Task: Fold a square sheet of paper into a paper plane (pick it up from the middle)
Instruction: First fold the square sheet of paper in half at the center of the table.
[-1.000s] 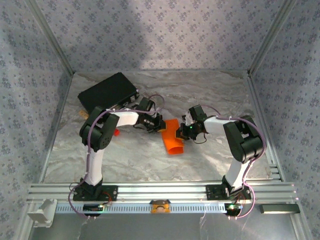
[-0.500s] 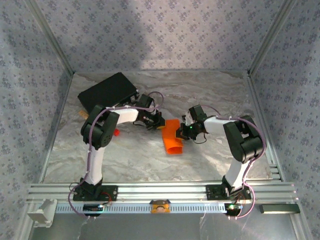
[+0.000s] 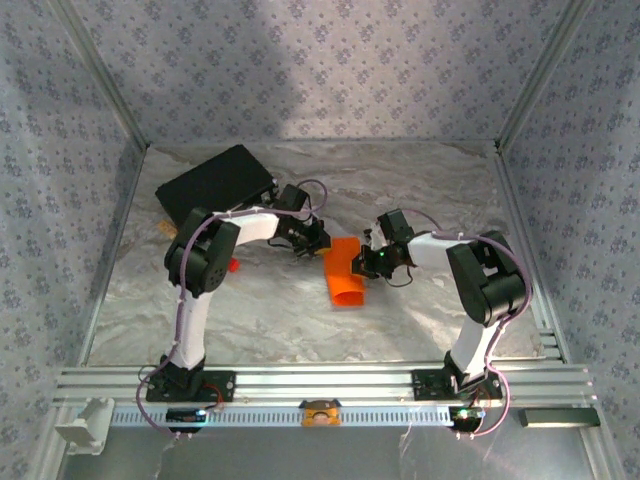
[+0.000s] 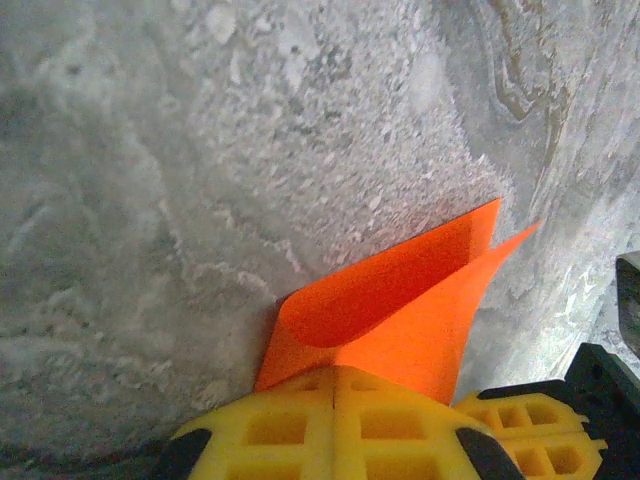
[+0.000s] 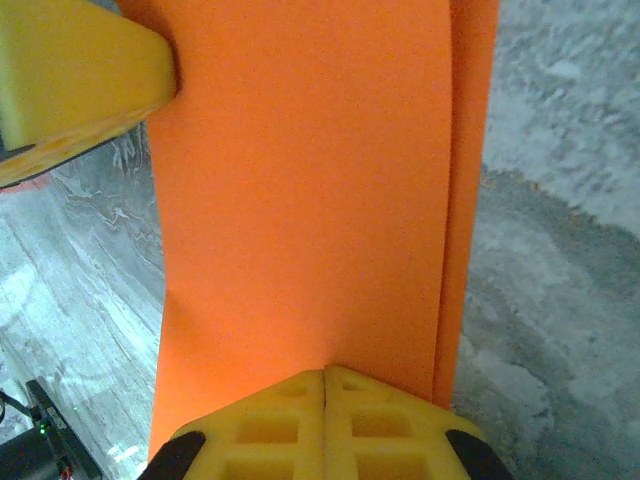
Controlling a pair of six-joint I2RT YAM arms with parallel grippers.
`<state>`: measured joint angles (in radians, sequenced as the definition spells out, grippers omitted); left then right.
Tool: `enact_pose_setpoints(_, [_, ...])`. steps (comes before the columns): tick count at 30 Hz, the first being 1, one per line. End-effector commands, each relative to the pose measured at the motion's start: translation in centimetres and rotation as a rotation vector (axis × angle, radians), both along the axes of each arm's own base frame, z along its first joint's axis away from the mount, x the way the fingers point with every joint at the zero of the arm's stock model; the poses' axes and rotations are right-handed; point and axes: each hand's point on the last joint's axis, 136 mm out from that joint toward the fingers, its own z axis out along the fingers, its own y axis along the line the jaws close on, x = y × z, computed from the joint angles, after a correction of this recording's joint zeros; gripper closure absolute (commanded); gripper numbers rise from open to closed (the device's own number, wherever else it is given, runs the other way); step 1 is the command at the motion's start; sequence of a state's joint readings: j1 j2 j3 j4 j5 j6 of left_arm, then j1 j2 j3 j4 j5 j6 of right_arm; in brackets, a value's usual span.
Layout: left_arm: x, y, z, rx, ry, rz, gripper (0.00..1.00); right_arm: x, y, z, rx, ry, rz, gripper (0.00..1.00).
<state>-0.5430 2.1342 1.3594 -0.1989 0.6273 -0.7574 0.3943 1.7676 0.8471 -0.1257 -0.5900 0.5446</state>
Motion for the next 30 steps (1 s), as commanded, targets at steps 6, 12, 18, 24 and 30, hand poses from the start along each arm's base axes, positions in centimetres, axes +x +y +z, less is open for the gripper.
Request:
enact_pose_setpoints(6, [2.9, 1.8, -1.5, 0.079, -0.018, 0.109, 1.0, -2.5, -2.4, -3.4, -0.139, 0.12, -0.022, 1.0])
enact_pose_setpoints(12, [3.8, 1.5, -1.6, 0.071, -0.016, 0.13, 1.0, -2.6, -2.4, -3.5, -0.139, 0.122, -0.018, 1.0])
enact_pose_setpoints(18, [4.4, 1.9, -1.9, 0.09, -0.013, 0.167, 1.0, -2.7, -2.4, -3.5, -0.137, 0.124, -0.012, 1.0])
enact_pose_setpoints(24, [5.1, 1.9, -2.0, 0.1, -0.008, 0.188, 1.0, -2.7, -2.4, -3.5, -0.136, 0.122, -0.009, 1.0])
enact_pose_setpoints(30, [5.6, 1.8, -2.2, 0.098, 0.003, 0.21, 1.0, -2.7, -2.4, -3.5, -0.134, 0.126, -0.008, 1.0])
